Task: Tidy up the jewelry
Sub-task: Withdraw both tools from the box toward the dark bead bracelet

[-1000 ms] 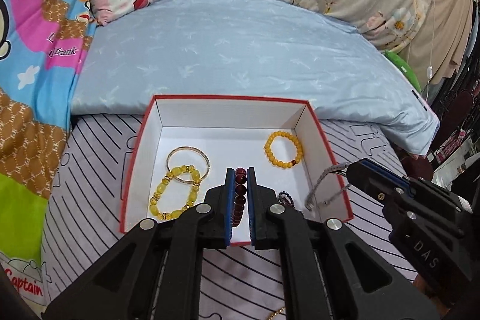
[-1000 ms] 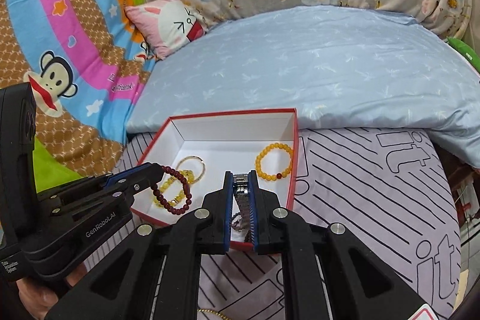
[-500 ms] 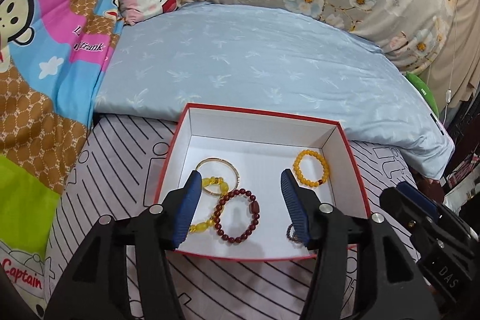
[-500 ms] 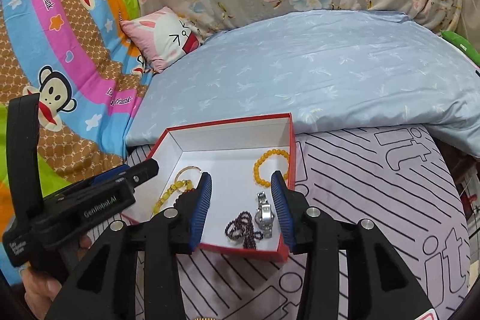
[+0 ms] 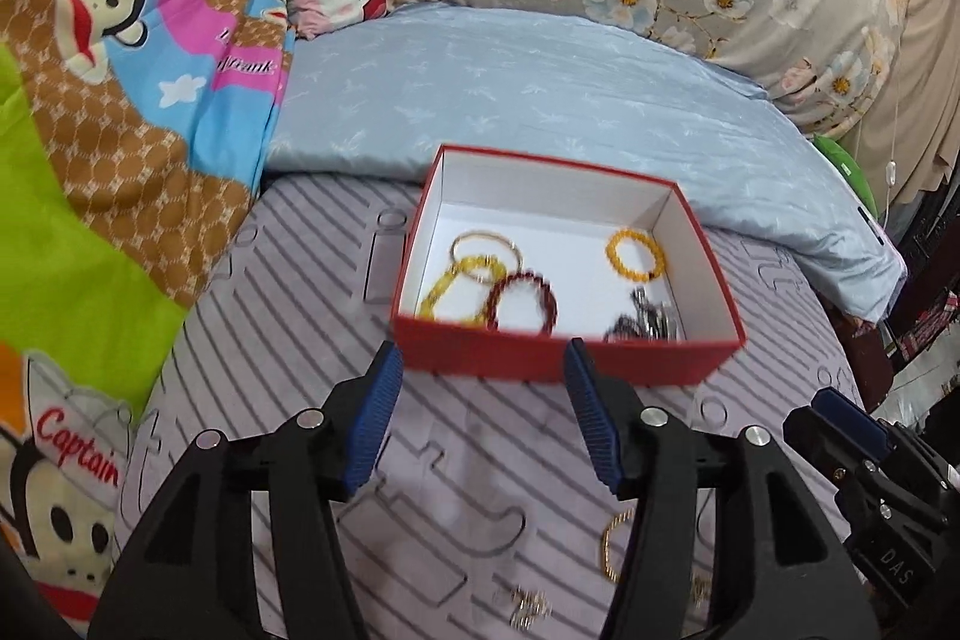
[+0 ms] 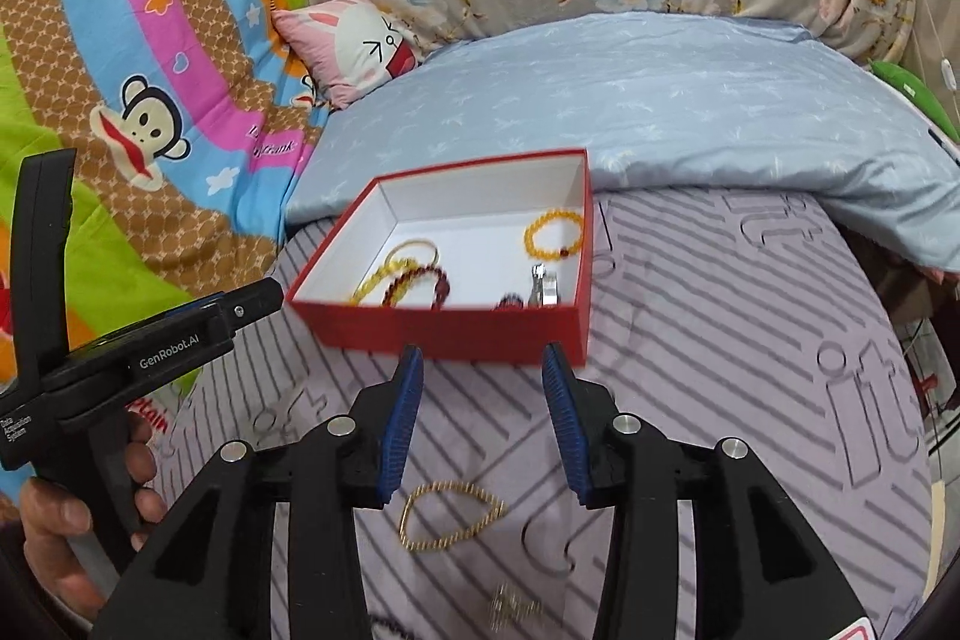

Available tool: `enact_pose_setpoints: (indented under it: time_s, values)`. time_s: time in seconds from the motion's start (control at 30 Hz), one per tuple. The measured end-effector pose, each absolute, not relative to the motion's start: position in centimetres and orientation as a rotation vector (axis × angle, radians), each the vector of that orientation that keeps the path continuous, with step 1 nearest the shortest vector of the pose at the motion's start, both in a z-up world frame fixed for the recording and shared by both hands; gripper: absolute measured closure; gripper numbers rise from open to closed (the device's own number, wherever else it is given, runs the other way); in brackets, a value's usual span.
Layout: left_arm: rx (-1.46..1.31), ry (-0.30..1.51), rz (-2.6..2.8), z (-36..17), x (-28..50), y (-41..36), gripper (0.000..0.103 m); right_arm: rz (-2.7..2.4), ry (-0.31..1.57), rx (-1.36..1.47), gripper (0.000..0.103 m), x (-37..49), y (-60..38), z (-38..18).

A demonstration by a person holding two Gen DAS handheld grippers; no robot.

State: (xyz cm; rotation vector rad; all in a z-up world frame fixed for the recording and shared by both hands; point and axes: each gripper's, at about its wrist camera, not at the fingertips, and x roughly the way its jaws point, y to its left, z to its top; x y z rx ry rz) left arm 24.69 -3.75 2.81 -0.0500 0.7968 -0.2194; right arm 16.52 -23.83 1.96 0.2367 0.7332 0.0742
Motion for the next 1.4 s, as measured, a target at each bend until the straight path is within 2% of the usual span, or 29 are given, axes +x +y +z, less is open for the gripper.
enact_pose_setpoints:
  time_s: [0.37, 0.77, 0.87, 1.4]
  values:
    - [-0.049, 0.892, -0.208, -1.4, 17.6, -1.7, 0.049, 0.054, 0.824, 0.209, 0.062, 9.1, -22.3, -1.7]
    - [-0.045, 0.958, -0.224, -4.2, 12.1, -1.9, 0.049, 0.038, 0.894, 0.208, 0.062, 4.9, -21.7, -4.4]
    - [-0.041, 0.966, -0.239, -4.5, 11.2, -2.5, 0.044, 0.035, 0.9, 0.209, 0.062, 4.2, -21.7, -4.8]
    - [0.053, 0.986, -0.292, -7.0, 9.0, -6.4, 0.045, 0.008, 0.906, 0.233, 0.062, 2.6, -22.7, -4.9]
